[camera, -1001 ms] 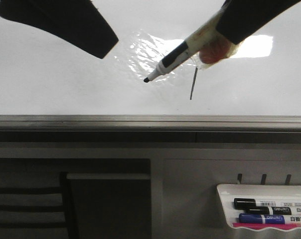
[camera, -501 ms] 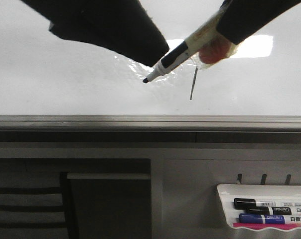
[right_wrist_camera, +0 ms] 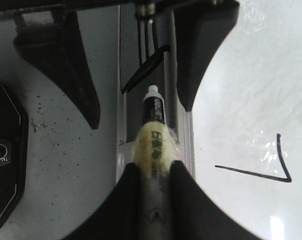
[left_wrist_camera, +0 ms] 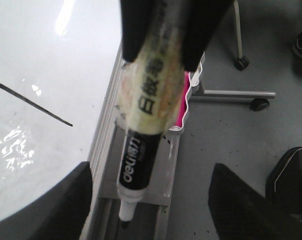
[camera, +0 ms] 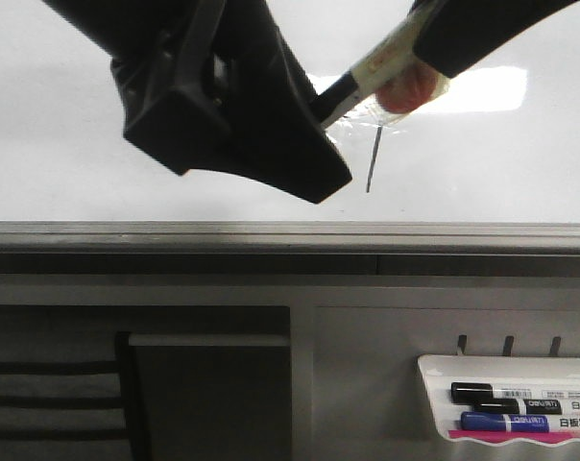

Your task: Write number 7 on whiteboard

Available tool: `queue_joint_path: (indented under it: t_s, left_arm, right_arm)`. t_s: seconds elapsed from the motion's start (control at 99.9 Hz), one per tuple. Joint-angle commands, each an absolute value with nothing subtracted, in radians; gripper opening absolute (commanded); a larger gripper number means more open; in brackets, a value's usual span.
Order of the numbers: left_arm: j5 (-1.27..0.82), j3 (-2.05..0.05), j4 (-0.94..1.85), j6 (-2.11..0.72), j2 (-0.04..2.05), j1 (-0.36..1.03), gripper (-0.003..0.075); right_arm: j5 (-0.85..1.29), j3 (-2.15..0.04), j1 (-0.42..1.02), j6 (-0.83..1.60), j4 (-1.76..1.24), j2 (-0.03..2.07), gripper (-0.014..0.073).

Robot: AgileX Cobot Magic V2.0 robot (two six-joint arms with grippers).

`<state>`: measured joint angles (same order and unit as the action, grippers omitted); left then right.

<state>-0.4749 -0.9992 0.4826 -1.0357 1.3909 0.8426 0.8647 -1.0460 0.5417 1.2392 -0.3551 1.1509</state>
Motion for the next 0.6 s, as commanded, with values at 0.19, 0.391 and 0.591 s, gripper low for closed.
queue_joint_path:
  t_s: [0.19, 0.391, 0.591]
  left_arm:
    - [-0.388, -1.033, 0.508, -1.044, 1.366, 0.858, 0.0411]
    - [-0.374, -1.033, 0.508, -1.044, 1.366, 0.858, 0.0205]
    - [-0.374, -1.033, 0.508, -1.044, 1.366, 0.858, 0.0069]
  right_arm:
    - [0.813, -1.081, 0.544, 1.274, -0.376, 1.124, -0.0056]
    - [0.843, -1.081, 0.544, 1.274, -0.378, 1.126, -0.0056]
    - [0.852, -1.081, 0.544, 1.274, -0.378, 1.126, -0.0056]
